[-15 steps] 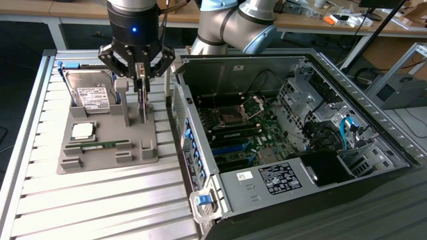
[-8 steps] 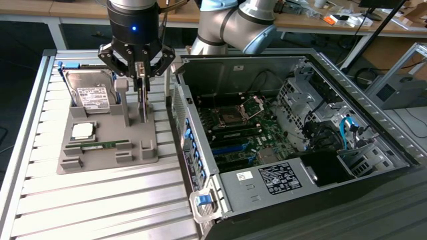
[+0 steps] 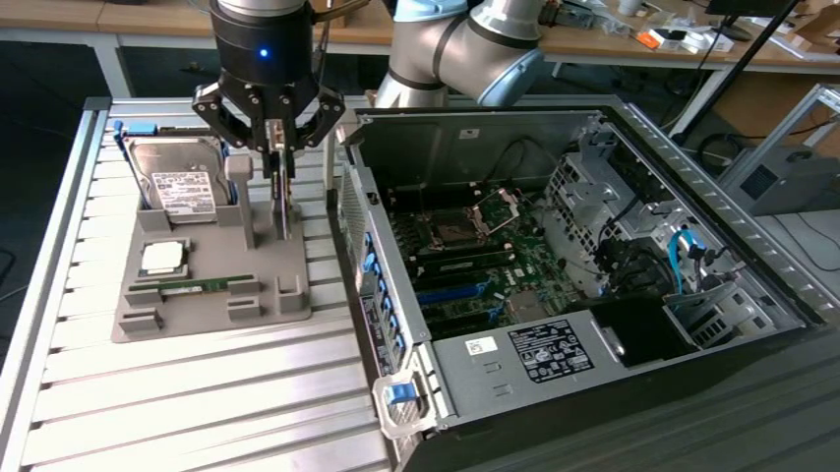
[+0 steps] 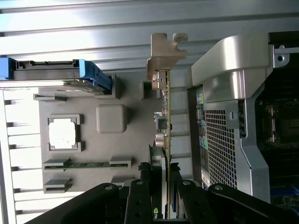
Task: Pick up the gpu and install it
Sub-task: 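Pick up the gpu and move the gpu toward the slot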
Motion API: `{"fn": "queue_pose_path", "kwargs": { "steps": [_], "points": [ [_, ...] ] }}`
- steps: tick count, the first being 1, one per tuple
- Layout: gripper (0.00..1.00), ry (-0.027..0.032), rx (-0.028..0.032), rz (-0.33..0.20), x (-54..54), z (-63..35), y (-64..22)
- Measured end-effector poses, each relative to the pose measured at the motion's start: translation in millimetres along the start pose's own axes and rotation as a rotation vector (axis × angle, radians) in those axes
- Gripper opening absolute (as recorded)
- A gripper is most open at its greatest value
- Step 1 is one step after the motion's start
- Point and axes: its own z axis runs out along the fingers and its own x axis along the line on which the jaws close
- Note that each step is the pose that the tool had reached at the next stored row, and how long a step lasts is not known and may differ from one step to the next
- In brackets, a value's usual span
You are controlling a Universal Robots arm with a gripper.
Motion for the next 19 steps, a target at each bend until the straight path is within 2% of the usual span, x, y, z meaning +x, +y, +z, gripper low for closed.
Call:
{"fn": "queue_pose_path", "kwargs": {
  "steps": [19],
  "points": [
    [0.27,0.0000,0.0000,0.000,-0.1,-5.2,0.2]
  ]
}}
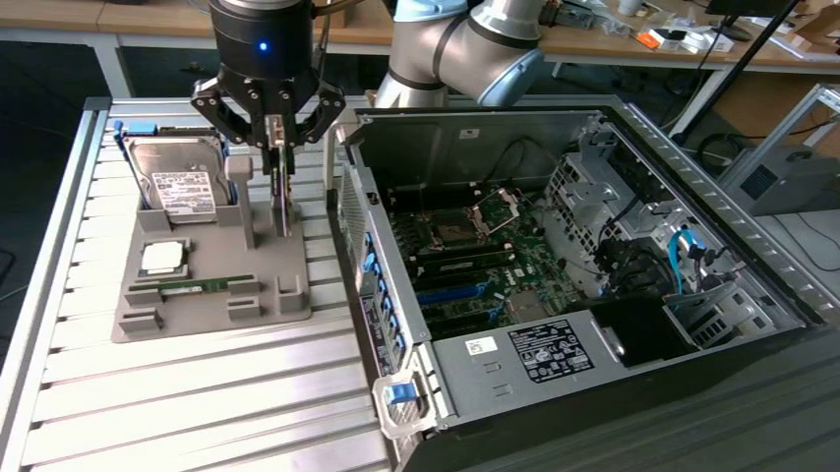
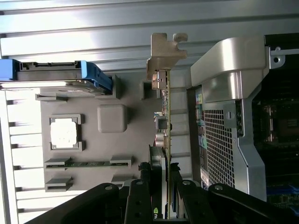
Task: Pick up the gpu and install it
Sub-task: 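Pick up the gpu and move the gpu toward the slot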
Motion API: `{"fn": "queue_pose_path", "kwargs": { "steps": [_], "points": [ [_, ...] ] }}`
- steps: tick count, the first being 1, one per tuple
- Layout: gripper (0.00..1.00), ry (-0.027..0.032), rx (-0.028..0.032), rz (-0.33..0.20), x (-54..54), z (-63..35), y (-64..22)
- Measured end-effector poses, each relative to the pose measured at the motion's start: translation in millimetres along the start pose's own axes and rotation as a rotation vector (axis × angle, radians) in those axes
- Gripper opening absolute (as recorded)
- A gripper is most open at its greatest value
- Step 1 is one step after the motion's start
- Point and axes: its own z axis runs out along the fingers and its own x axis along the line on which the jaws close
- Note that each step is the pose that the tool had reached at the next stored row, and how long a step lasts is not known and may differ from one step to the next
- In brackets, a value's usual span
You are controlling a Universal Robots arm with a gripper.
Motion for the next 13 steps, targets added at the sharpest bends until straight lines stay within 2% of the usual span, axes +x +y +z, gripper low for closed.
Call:
{"fn": "queue_pose_path", "kwargs": {
  "steps": [13],
  "points": [
    [0.27,0.0000,0.0000,0.000,-0.1,-2.7,0.1]
  ]
}}
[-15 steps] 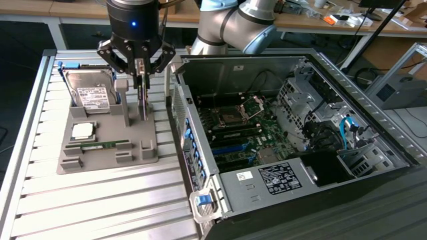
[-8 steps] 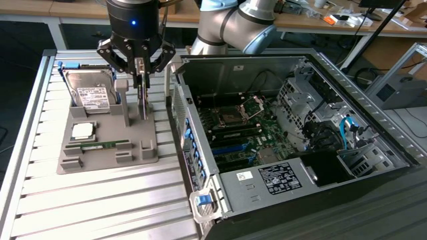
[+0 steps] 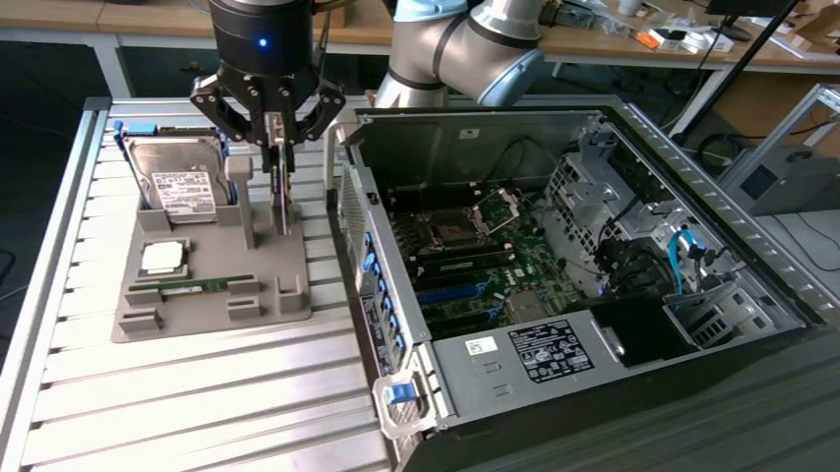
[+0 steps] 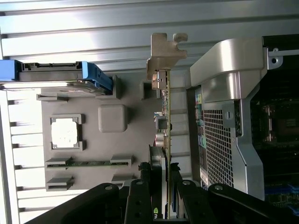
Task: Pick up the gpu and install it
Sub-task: 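Pick up the gpu and move the gpu toward the slot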
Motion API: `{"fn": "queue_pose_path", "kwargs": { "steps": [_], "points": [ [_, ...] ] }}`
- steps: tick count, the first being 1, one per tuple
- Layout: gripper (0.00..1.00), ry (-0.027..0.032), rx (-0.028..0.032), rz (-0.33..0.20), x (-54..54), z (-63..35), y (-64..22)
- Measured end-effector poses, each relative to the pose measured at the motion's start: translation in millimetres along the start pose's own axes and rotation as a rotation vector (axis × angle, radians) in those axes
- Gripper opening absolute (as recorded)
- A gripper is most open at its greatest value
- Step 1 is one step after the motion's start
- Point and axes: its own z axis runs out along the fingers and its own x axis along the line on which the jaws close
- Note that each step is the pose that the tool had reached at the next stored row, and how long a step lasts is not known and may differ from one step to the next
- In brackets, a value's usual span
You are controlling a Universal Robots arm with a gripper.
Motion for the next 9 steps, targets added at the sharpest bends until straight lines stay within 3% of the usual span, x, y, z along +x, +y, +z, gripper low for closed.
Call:
{"fn": "queue_pose_path", "kwargs": {
  "steps": [9],
  "points": [
    [0.27,0.0000,0.0000,0.000,0.0,-1.8,0.1]
  ]
}}
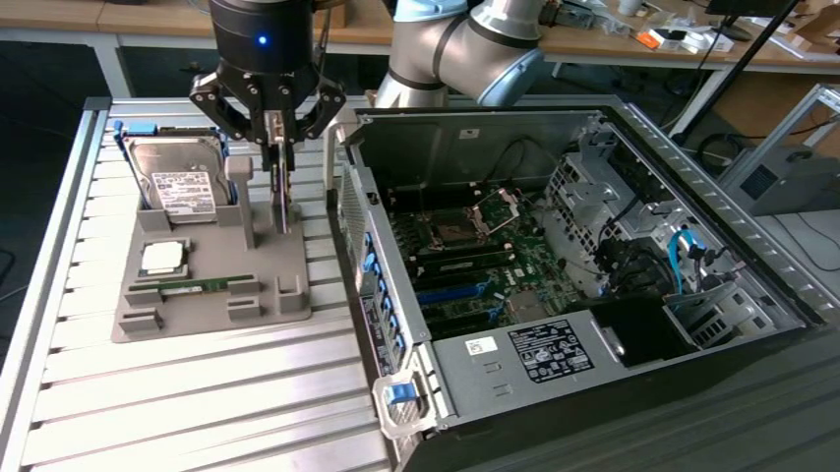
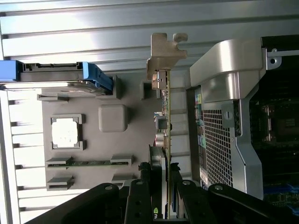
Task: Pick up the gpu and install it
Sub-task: 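Pick up the gpu and move the gpu toward the slot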
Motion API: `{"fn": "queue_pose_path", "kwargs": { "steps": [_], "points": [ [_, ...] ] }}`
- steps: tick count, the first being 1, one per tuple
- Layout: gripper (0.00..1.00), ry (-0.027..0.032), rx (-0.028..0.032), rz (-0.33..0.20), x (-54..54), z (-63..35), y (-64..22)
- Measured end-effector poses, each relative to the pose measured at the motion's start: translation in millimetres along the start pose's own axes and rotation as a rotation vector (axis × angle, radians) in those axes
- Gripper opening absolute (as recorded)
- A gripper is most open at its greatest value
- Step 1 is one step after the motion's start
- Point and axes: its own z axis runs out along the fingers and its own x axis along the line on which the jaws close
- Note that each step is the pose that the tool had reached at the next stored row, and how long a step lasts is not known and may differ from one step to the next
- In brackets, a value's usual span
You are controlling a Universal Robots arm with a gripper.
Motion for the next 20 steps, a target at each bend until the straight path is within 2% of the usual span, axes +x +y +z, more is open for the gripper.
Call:
{"fn": "queue_pose_path", "kwargs": {
  "steps": [20],
  "points": [
    [0.27,0.0001,0.0001,0.000,-0.2,-8.3,0.3]
  ]
}}
